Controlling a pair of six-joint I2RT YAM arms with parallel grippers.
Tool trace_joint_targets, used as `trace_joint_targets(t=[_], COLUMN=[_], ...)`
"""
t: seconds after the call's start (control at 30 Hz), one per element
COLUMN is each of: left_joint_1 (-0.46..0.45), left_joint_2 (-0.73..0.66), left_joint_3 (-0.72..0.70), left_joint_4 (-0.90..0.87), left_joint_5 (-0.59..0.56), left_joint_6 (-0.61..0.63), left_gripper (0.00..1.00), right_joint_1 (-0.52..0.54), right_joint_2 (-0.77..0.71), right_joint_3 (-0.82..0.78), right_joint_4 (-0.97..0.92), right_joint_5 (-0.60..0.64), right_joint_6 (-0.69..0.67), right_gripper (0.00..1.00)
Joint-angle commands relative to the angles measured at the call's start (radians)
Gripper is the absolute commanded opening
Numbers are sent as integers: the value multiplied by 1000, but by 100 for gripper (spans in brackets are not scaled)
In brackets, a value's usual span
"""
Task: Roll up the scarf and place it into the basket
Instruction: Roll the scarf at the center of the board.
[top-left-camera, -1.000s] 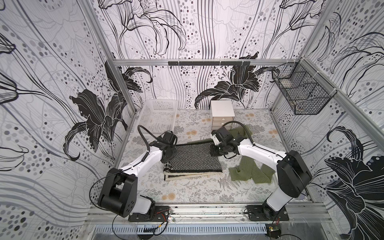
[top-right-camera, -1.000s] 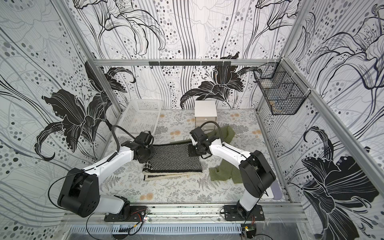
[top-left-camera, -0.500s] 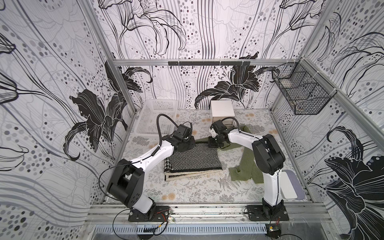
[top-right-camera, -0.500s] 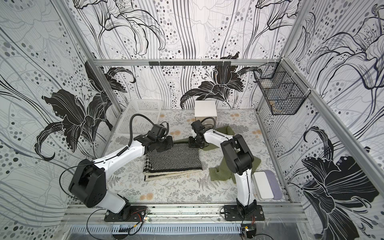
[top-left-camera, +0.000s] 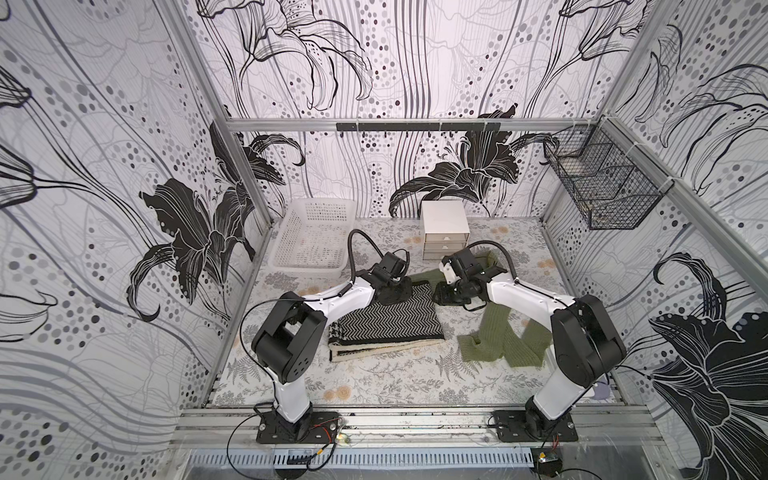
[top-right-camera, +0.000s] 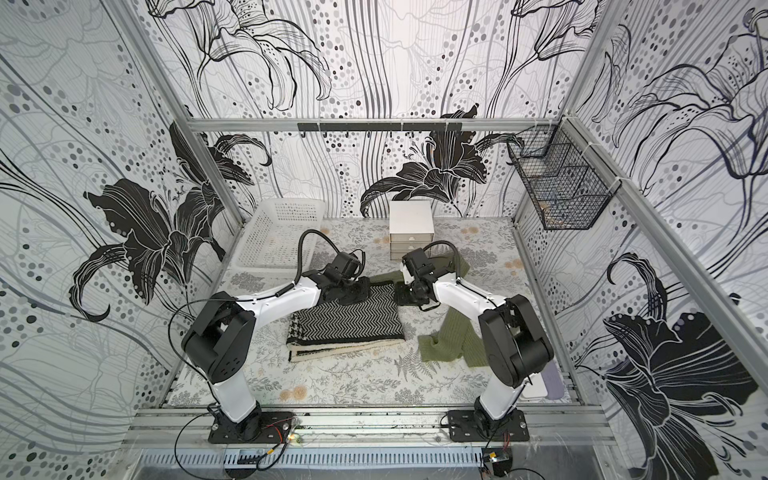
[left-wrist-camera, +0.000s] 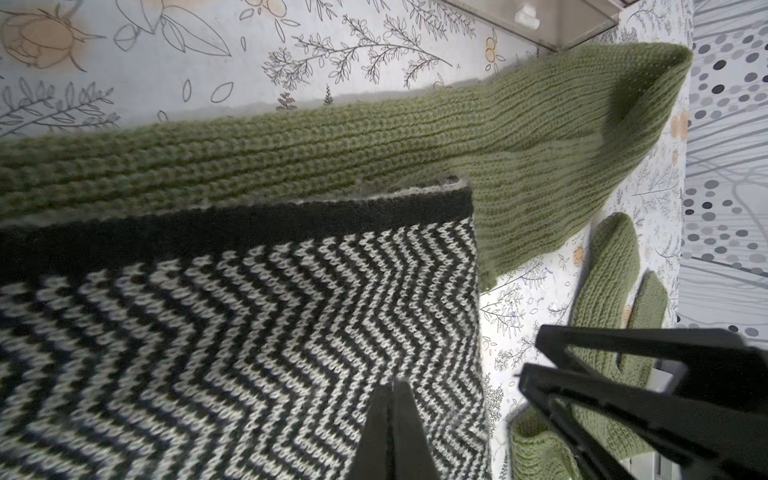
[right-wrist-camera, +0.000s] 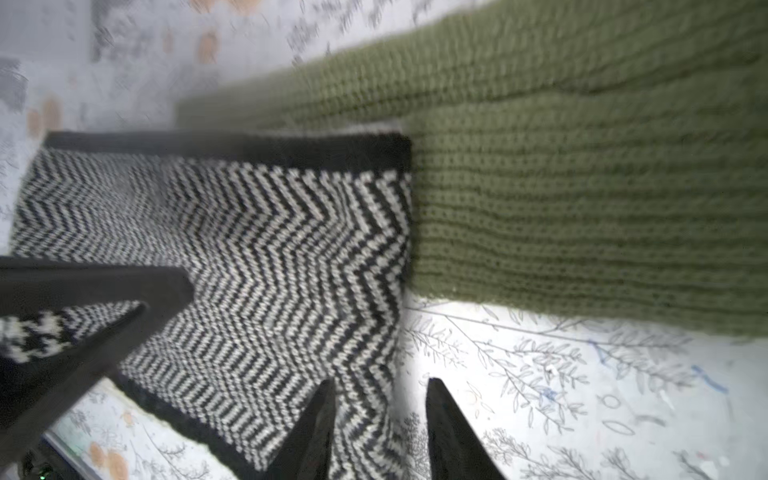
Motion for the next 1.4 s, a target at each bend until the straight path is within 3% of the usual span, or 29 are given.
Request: trace_joint_targets(t=[0.0, 0.13, 0.23, 0.33, 0.5, 0.67, 0.77, 0.83, 0.97, 1.1, 1.37], left_joint_1=[-11, -11, -12, -11, -11, -11, -11, -11, -28, -107, -207], left_joint_2=[7, -12, -26, -48, -120, -246, -314, -338, -298, -227, -84], left_joint_3=[26, 9, -7, -27, -63, -116, -148, -159, -129, -95, -79], left_joint_4=[51, 46, 41, 40, 12, -26, -42, -55, -93, -105, 11], left_joint_5=[16, 0, -11, -23, -49, -103, -135, -137, -41, -1, 109], left_joint_6=[-6, -3, 3, 6, 22, 48, 57, 64, 98, 127, 61], left_gripper=[0, 0, 0, 0, 0, 0, 0, 0, 0, 0, 0], right_joint_1=[0, 0, 0, 2, 40, 255, 275, 272, 216, 174, 137], right_joint_2=[27, 88, 106, 103, 14, -197, -321, -367, -347, -251, -195], right_joint_3=[-43, -54, -66, -69, -76, -49, -171, -238, -341, -369, -362], right_joint_4=[63, 103, 159, 180, 155, 61, 101, 38, 28, 8, -22], right_joint_5=[-85, -137, -196, -218, -236, -189, -176, -75, -37, 37, 88], right_joint_6=[20, 14, 16, 14, 16, 29, 98, 126, 162, 180, 162], right_gripper=[39, 34, 20, 0, 0, 0, 0, 0, 0, 0, 0])
